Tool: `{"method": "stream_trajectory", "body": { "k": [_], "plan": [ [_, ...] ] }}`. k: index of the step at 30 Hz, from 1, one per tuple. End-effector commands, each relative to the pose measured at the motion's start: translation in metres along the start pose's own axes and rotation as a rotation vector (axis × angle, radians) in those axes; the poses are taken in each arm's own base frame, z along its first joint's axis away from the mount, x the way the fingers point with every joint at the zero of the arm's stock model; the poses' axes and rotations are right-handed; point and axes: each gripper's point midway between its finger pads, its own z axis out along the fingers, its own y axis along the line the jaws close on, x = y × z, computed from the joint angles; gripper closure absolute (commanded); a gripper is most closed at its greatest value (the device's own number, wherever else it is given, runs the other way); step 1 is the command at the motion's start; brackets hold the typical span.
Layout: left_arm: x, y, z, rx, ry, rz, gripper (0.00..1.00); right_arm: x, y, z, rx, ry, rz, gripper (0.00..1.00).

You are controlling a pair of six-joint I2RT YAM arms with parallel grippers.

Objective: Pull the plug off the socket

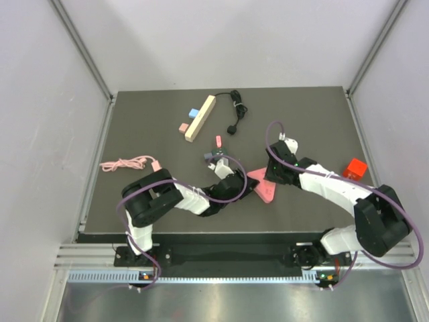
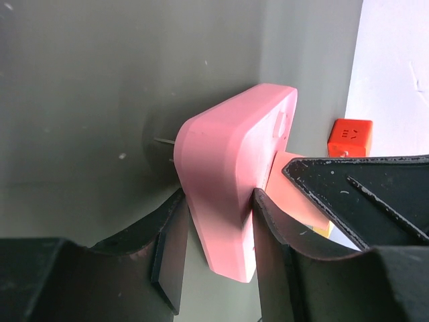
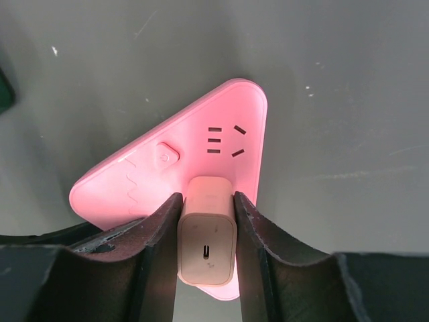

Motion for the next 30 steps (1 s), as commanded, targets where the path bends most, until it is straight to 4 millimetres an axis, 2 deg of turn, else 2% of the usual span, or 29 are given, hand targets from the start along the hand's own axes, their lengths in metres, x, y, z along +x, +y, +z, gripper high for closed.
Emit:
{"method": "stream_trajectory", "body": {
  "k": [1, 5, 12, 15, 18, 19, 21, 22, 23, 25, 29, 30],
  "plan": [
    [-0.004, 0.090, -0.006, -0.322, -0.021, 0.138, 1.00, -0.026, 0.032, -0.033, -0.145, -0.073, 0.002, 1.00],
    [-0.005, 0.094, -0.007, -0.336, -0.028, 0.128, 1.00, -0.038, 0.033, -0.045, -0.162, -0.118, 0.013, 1.00],
    [-0.005, 0.094, -0.007, -0.338, -0.026, 0.128, 1.00, -0.046, 0.032, -0.057, -0.231, -0.090, 0.039, 1.00],
    [-0.005, 0.094, -0.008, -0.331, -0.028, 0.125, 1.00, -0.053, 0.015, -0.061, -0.190, -0.117, 0.036, 1.00],
    [-0.005, 0.093, -0.009, -0.324, -0.026, 0.124, 1.00, -0.061, -0.014, -0.067, -0.116, -0.151, 0.043, 1.00],
    [-0.005, 0.093, -0.009, -0.323, -0.024, 0.126, 1.00, -0.068, -0.032, -0.066, -0.079, -0.164, 0.064, 1.00],
    [-0.004, 0.091, -0.008, -0.308, -0.023, 0.124, 1.00, -0.067, -0.055, -0.067, -0.036, -0.168, 0.078, 1.00],
    [-0.004, 0.091, -0.009, -0.302, -0.023, 0.123, 1.00, -0.074, -0.077, -0.067, 0.017, -0.179, 0.099, 1.00],
    [-0.004, 0.091, -0.009, -0.301, -0.021, 0.124, 1.00, -0.071, -0.091, -0.068, 0.056, -0.172, 0.108, 1.00],
    [-0.004, 0.090, -0.009, -0.294, -0.021, 0.124, 1.00, -0.077, -0.126, -0.070, 0.152, -0.198, 0.148, 1.00],
    [-0.003, 0.090, -0.009, -0.289, -0.016, 0.127, 1.00, -0.086, -0.167, -0.073, 0.248, -0.249, 0.227, 1.00],
    [-0.003, 0.090, -0.008, -0.286, -0.017, 0.126, 1.00, -0.092, -0.169, -0.071, 0.244, -0.266, 0.241, 1.00]
  ]
}}
